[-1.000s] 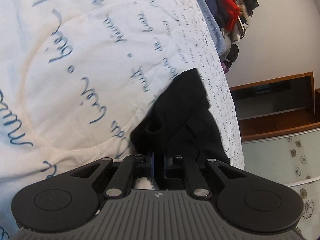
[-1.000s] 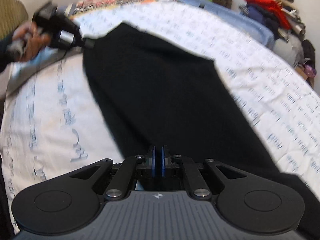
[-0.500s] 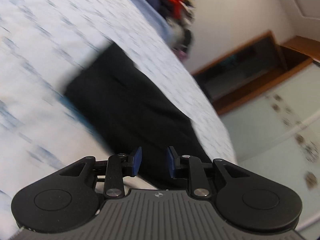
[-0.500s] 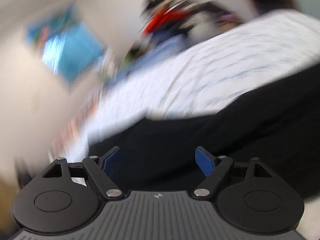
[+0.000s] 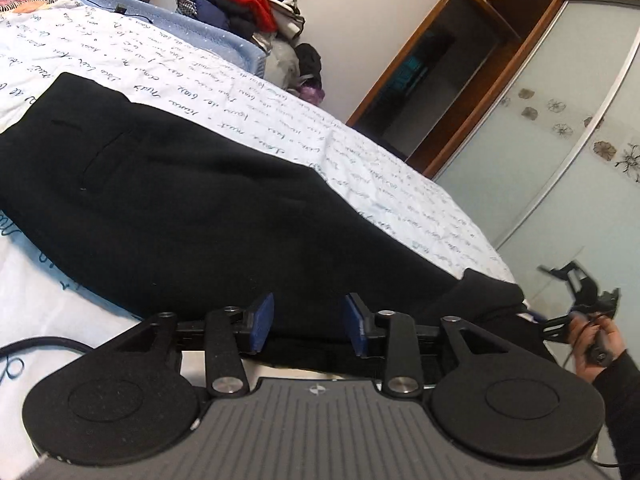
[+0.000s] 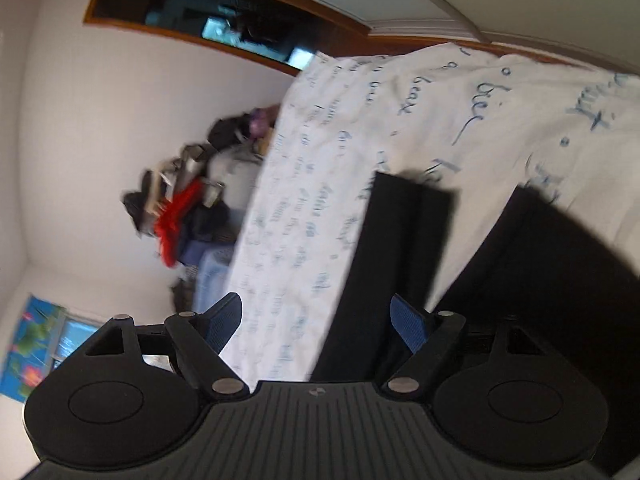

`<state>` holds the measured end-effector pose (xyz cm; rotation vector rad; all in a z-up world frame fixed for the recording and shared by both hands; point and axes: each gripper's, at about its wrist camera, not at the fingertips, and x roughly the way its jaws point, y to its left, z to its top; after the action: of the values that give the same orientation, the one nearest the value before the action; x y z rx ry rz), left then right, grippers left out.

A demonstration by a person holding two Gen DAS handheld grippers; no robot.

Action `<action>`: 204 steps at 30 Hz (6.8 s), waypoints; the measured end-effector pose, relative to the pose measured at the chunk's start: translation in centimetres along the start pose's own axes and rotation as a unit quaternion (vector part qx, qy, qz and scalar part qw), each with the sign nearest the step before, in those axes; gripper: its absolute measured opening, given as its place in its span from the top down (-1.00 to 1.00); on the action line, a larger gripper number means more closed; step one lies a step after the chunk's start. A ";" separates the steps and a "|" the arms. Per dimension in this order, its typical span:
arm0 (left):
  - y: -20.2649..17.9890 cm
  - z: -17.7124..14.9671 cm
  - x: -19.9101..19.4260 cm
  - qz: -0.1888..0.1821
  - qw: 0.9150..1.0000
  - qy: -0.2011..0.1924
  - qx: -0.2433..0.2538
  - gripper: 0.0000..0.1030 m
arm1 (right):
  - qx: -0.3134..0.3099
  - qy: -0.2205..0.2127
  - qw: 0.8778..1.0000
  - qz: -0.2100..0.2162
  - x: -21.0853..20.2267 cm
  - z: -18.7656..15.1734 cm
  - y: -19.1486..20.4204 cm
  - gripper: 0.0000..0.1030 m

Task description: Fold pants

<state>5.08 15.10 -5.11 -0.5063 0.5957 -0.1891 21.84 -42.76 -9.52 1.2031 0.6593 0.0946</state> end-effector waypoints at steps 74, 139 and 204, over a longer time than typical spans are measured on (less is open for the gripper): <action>-6.1 -0.9 13.7 0.036 0.919 0.125 -0.372 0.91 | -0.004 -0.018 0.994 0.111 -4.4 -2.1 -1.4 0.73; -4.8 -3.9 12.1 -0.086 0.918 0.224 -0.315 0.70 | 0.038 -0.035 0.998 -0.030 -13.4 -2.1 -9.7 0.86; -6.8 -7.3 8.7 -0.170 0.980 0.098 -0.027 0.14 | -0.286 0.077 0.948 -0.115 -3.4 4.7 5.4 0.18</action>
<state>7.81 3.59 -11.09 -0.6461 0.7055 -0.5538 23.00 -45.97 -2.38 0.5586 0.8344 0.1711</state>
